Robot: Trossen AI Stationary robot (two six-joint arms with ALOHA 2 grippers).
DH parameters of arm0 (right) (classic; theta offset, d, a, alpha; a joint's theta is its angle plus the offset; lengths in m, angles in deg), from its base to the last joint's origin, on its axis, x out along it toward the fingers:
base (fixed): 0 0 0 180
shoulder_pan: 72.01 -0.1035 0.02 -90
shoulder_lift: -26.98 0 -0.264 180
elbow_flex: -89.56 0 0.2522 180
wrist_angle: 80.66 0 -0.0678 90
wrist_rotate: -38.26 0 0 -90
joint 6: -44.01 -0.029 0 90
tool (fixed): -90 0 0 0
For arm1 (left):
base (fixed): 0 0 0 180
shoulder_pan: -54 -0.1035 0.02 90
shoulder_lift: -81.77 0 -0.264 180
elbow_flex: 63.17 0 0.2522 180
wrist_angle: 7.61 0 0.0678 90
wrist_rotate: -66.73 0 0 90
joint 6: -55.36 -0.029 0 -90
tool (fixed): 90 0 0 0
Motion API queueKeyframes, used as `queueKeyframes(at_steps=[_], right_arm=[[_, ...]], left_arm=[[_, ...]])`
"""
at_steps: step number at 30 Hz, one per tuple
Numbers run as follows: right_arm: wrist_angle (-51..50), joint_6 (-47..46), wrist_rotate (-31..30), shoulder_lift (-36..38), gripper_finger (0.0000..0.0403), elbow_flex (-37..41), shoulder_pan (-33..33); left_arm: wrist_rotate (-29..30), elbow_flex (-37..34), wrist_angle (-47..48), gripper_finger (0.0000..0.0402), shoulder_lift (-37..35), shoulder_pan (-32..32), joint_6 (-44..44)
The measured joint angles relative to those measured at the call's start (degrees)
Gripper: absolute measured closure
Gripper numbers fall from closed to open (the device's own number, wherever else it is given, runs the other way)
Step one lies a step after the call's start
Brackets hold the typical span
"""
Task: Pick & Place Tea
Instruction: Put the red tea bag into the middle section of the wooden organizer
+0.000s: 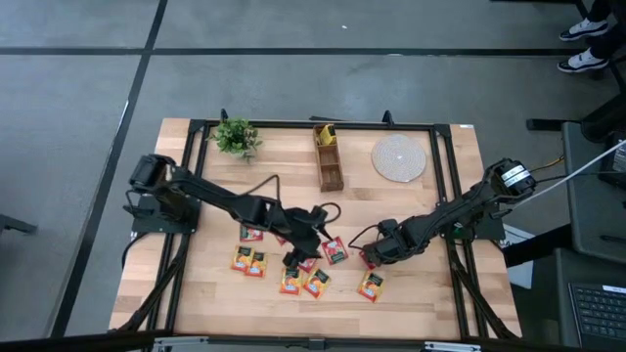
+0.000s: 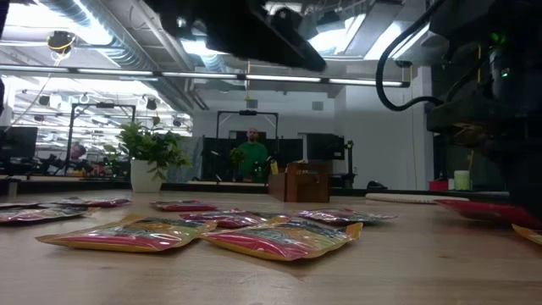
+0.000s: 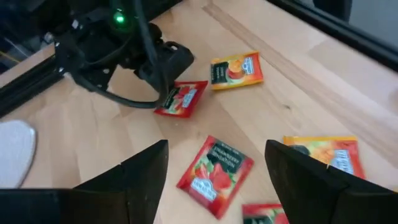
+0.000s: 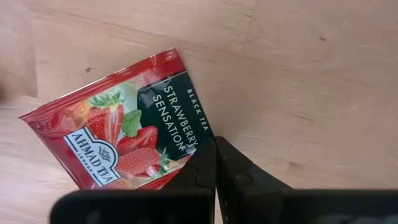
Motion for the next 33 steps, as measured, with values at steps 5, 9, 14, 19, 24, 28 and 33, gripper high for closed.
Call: queueKeyframes(at_steps=[5, 9, 14, 19, 24, 28, 33], right_arm=[[0.65, -0.01, 0.78, -0.02, 0.0400, 0.00, 0.00], [1.05, 0.00, 1.01, -0.02, 0.0399, 0.00, 0.00], [1.21, 0.00, 1.18, -0.04, 0.0399, 0.02, 0.00], [1.33, 0.00, 1.20, -0.04, 0.0399, 0.02, 0.00], [1.41, 0.01, 1.40, -0.04, 0.0399, 0.02, 0.00], [1.47, 0.02, 1.49, -0.04, 0.0399, 0.02, 0.00], [1.57, 0.00, 1.55, -0.04, 0.0399, 0.02, 0.00]], left_arm=[[0.56, 0.00, -6.39, 0.0137, 4.96, -0.11, -1.33], [3.05, 0.00, -9.42, 0.0137, 7.88, -1.09, -1.48], [-0.12, 0.02, -13.44, 0.0137, 12.17, -2.67, 1.22], [-0.69, 0.00, -19.82, 0.0137, 16.27, -2.45, 2.99], [0.71, 0.00, -27.29, 0.0137, 18.88, -1.56, 1.38], [0.43, 0.02, -29.64, 0.0137, 21.11, -1.12, 0.46], [0.91, 0.76, -30.62, 0.0137, 22.73, -0.83, 0.44]])
